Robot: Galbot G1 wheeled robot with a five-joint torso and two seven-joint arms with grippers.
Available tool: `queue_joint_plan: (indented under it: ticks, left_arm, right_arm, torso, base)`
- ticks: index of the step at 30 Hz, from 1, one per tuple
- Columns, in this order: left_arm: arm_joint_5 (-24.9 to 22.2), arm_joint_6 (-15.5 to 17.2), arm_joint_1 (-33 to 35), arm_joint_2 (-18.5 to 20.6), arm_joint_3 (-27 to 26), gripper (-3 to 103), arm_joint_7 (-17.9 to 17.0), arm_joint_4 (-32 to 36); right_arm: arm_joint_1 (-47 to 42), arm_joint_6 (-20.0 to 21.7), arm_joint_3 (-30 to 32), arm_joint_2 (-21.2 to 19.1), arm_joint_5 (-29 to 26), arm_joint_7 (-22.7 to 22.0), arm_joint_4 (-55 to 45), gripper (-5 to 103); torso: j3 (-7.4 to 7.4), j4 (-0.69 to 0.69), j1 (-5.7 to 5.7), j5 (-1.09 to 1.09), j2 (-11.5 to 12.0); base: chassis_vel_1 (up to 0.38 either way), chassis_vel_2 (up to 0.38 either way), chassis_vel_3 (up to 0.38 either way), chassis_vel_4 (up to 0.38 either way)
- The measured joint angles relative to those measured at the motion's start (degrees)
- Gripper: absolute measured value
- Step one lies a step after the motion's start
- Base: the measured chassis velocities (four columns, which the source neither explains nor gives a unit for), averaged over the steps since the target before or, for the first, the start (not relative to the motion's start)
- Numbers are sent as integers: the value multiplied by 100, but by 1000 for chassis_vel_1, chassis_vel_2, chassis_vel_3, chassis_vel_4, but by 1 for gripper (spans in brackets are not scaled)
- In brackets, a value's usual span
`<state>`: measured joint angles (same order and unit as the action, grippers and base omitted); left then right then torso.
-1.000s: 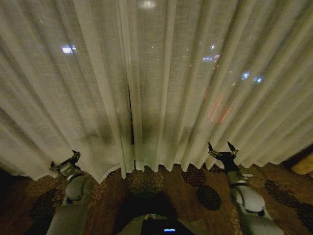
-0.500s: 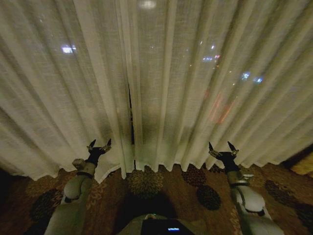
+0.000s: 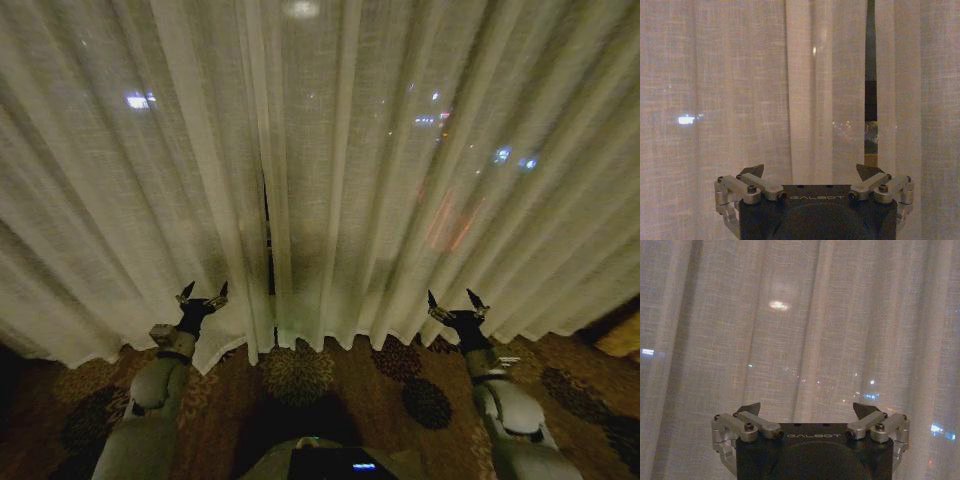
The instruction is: Open the curtains by pulling them apart, changing their state from closed to fully open.
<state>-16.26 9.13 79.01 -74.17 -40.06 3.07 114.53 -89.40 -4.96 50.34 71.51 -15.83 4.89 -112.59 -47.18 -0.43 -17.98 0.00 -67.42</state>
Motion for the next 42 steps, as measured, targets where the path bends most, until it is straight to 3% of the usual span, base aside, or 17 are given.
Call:
queue_joint_plan:
  ticks: [26, 42]
  left_arm:
    - [-195, -48, 16, 16, 16, 100, 180, -113]
    - [-201, -158, 100, 15, -29, 100, 207, -78]
  right_arm:
    - [-96, 10, 24, 31, 51, 7, -112, 100]
    - [-132, 17, 12, 39, 68, -12, -210, 100]
  torso:
    - [0, 0, 0, 0, 0]
    - [0, 1, 0, -2, 0]
  base:
    - [6, 3, -3, -2]
    - [119, 122, -117, -118]
